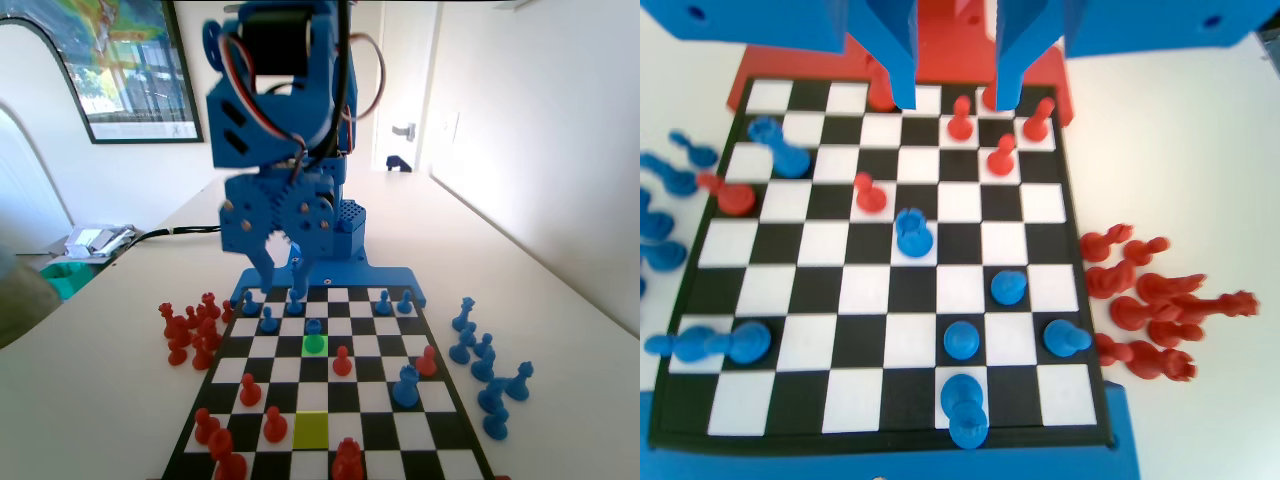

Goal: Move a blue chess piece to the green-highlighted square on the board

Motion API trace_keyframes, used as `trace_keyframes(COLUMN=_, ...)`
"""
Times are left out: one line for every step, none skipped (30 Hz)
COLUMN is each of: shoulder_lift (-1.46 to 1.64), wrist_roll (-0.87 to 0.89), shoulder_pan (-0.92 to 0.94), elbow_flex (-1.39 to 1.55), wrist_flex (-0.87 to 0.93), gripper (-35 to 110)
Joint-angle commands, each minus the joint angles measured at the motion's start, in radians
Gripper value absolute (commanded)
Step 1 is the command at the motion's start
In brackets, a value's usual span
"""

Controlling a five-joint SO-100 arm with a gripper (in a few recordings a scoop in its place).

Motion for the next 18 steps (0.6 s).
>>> trace_keyframes(shoulder_lift=0.112, wrist_roll=0.015, shoulder_pan=0.015, elbow_flex=-0.069, wrist_flex=0.035, gripper=10)
trace_keyframes(shoulder_lift=0.12, wrist_roll=0.021, shoulder_pan=0.015, elbow_flex=-0.072, wrist_flex=0.041, gripper=10)
trace_keyframes(shoulder_lift=0.127, wrist_roll=0.026, shoulder_pan=0.015, elbow_flex=-0.077, wrist_flex=0.049, gripper=10)
trace_keyframes(shoulder_lift=0.137, wrist_roll=0.032, shoulder_pan=0.015, elbow_flex=-0.083, wrist_flex=0.057, gripper=10)
trace_keyframes(shoulder_lift=0.144, wrist_roll=0.037, shoulder_pan=0.017, elbow_flex=-0.089, wrist_flex=0.064, gripper=10)
trace_keyframes(shoulder_lift=0.15, wrist_roll=0.04, shoulder_pan=0.018, elbow_flex=-0.095, wrist_flex=0.072, gripper=10)
trace_keyframes(shoulder_lift=0.158, wrist_roll=0.043, shoulder_pan=0.02, elbow_flex=-0.101, wrist_flex=0.08, gripper=10)
trace_keyframes(shoulder_lift=0.163, wrist_roll=0.044, shoulder_pan=0.023, elbow_flex=-0.107, wrist_flex=0.087, gripper=10)
trace_keyframes(shoulder_lift=0.169, wrist_roll=0.044, shoulder_pan=0.025, elbow_flex=-0.112, wrist_flex=0.092, gripper=9)
trace_keyframes(shoulder_lift=0.173, wrist_roll=0.046, shoulder_pan=0.028, elbow_flex=-0.115, wrist_flex=0.097, gripper=9)
trace_keyframes(shoulder_lift=0.181, wrist_roll=0.046, shoulder_pan=0.031, elbow_flex=-0.115, wrist_flex=0.098, gripper=9)
trace_keyframes(shoulder_lift=0.19, wrist_roll=0.046, shoulder_pan=0.035, elbow_flex=-0.115, wrist_flex=0.1, gripper=9)
trace_keyframes(shoulder_lift=0.199, wrist_roll=0.046, shoulder_pan=0.04, elbow_flex=-0.115, wrist_flex=0.104, gripper=9)
trace_keyframes(shoulder_lift=0.21, wrist_roll=0.043, shoulder_pan=0.043, elbow_flex=-0.117, wrist_flex=0.112, gripper=9)
trace_keyframes(shoulder_lift=0.221, wrist_roll=0.041, shoulder_pan=0.044, elbow_flex=-0.117, wrist_flex=0.118, gripper=9)
trace_keyframes(shoulder_lift=0.233, wrist_roll=0.041, shoulder_pan=0.048, elbow_flex=-0.118, wrist_flex=0.127, gripper=9)
trace_keyframes(shoulder_lift=0.244, wrist_roll=0.041, shoulder_pan=0.049, elbow_flex=-0.12, wrist_flex=0.133, gripper=9)
trace_keyframes(shoulder_lift=0.259, wrist_roll=0.041, shoulder_pan=0.051, elbow_flex=-0.12, wrist_flex=0.14, gripper=9)
